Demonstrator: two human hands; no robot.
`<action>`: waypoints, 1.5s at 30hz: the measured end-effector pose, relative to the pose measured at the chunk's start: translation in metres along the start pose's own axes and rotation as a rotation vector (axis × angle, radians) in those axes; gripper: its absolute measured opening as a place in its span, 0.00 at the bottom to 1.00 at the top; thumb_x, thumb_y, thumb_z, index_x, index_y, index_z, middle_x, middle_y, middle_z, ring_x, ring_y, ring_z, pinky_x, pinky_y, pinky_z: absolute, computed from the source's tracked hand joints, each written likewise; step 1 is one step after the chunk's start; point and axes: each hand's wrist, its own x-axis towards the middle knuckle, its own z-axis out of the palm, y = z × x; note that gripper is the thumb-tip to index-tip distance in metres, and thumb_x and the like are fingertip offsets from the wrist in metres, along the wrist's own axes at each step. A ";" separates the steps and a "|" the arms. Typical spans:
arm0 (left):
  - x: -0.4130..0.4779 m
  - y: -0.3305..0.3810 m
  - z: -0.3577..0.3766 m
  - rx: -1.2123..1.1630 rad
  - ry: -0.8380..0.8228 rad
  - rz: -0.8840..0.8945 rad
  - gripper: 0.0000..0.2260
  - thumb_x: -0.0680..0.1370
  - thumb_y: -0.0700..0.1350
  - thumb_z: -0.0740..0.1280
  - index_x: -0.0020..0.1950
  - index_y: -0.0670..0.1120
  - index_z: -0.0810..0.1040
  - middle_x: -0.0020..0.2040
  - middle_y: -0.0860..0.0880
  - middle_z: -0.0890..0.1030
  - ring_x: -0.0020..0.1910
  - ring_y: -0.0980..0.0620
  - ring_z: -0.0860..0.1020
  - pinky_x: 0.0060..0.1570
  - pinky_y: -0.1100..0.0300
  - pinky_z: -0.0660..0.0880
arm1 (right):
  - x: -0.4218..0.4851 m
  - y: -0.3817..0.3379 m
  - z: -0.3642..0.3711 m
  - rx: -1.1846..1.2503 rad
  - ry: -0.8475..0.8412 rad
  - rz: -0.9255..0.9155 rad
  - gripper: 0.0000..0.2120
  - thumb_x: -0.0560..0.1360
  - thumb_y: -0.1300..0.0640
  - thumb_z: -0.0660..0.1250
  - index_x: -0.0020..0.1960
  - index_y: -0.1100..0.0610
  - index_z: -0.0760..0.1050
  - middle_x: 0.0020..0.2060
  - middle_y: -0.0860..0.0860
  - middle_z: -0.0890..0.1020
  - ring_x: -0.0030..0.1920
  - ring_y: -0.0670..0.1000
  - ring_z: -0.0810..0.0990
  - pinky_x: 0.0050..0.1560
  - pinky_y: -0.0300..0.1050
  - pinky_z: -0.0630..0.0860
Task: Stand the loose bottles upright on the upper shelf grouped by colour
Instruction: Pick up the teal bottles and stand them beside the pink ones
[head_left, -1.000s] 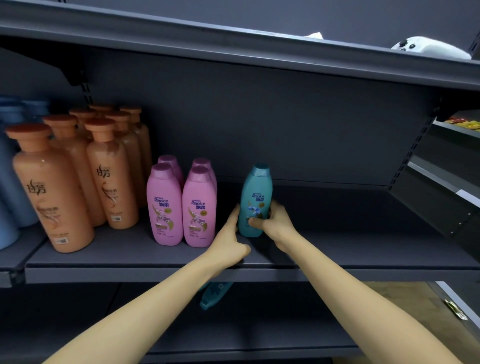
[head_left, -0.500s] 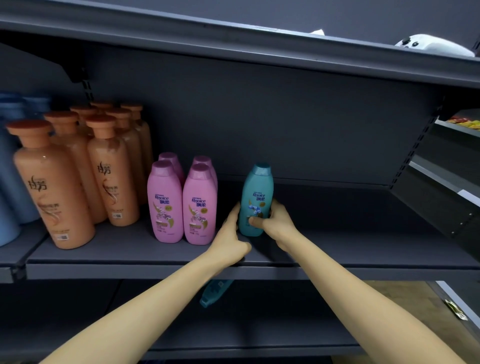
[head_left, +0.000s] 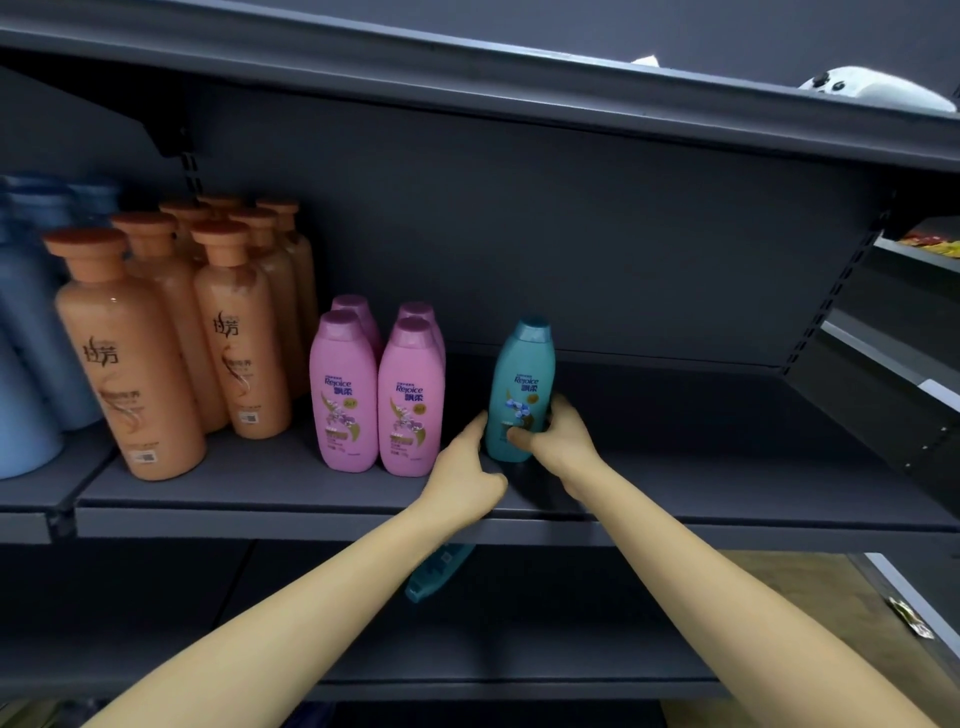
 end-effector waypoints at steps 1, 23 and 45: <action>-0.004 0.001 -0.001 0.046 0.001 0.006 0.34 0.73 0.30 0.61 0.76 0.48 0.55 0.71 0.48 0.67 0.66 0.55 0.68 0.56 0.70 0.65 | -0.003 0.000 -0.001 -0.015 0.013 0.007 0.22 0.72 0.64 0.71 0.63 0.58 0.69 0.58 0.53 0.78 0.57 0.52 0.77 0.55 0.46 0.75; -0.113 -0.050 -0.067 0.697 -0.099 0.184 0.25 0.78 0.49 0.61 0.74 0.51 0.62 0.74 0.52 0.63 0.73 0.53 0.60 0.67 0.58 0.63 | -0.141 -0.004 0.060 -0.496 0.007 -0.063 0.22 0.77 0.59 0.64 0.70 0.58 0.68 0.67 0.52 0.72 0.67 0.50 0.70 0.62 0.36 0.64; -0.182 -0.182 -0.070 0.727 -0.290 -0.127 0.27 0.77 0.54 0.61 0.75 0.52 0.60 0.76 0.48 0.61 0.75 0.51 0.57 0.68 0.56 0.63 | -0.226 0.102 0.164 -0.642 -0.293 0.248 0.25 0.78 0.52 0.61 0.73 0.58 0.64 0.72 0.54 0.65 0.71 0.54 0.64 0.70 0.45 0.62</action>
